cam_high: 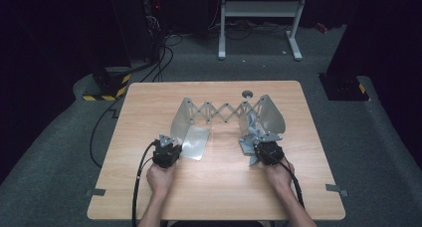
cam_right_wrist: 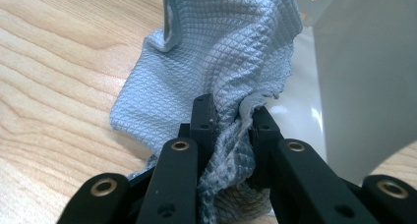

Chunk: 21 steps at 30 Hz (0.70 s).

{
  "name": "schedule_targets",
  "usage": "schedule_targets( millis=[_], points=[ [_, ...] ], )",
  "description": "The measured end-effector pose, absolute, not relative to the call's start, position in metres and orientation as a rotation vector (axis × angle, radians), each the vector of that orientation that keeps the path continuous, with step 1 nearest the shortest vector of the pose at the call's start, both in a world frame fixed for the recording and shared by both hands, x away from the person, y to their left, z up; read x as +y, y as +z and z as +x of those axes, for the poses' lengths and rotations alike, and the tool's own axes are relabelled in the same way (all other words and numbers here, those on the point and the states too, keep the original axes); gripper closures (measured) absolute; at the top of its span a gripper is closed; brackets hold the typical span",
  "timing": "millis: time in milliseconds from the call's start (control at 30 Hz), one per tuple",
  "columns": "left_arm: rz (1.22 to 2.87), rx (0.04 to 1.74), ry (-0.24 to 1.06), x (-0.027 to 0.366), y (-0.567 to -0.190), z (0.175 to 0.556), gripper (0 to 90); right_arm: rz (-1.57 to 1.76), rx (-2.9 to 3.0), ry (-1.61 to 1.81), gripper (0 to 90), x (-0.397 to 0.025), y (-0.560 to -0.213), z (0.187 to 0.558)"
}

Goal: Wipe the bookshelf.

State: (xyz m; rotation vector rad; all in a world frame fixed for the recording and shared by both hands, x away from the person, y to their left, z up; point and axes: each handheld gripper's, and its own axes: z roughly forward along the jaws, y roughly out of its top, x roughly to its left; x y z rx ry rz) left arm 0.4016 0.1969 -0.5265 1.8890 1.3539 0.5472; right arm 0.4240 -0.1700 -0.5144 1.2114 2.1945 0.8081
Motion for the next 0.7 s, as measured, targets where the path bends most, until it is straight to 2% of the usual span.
schedule_targets(
  millis=[333, 700],
  points=[
    [1.89, 1.354, 0.549, 0.197, -0.526, 0.402, 86.5, 1.277, 2.147, 0.779, 78.2, -0.192, -0.514, 0.424],
    [1.889, 1.354, 0.547, 0.197, -0.526, 0.402, 86.5, 1.204, 2.22, 0.851, 78.2, -0.174, -0.515, 0.409]
  ],
)
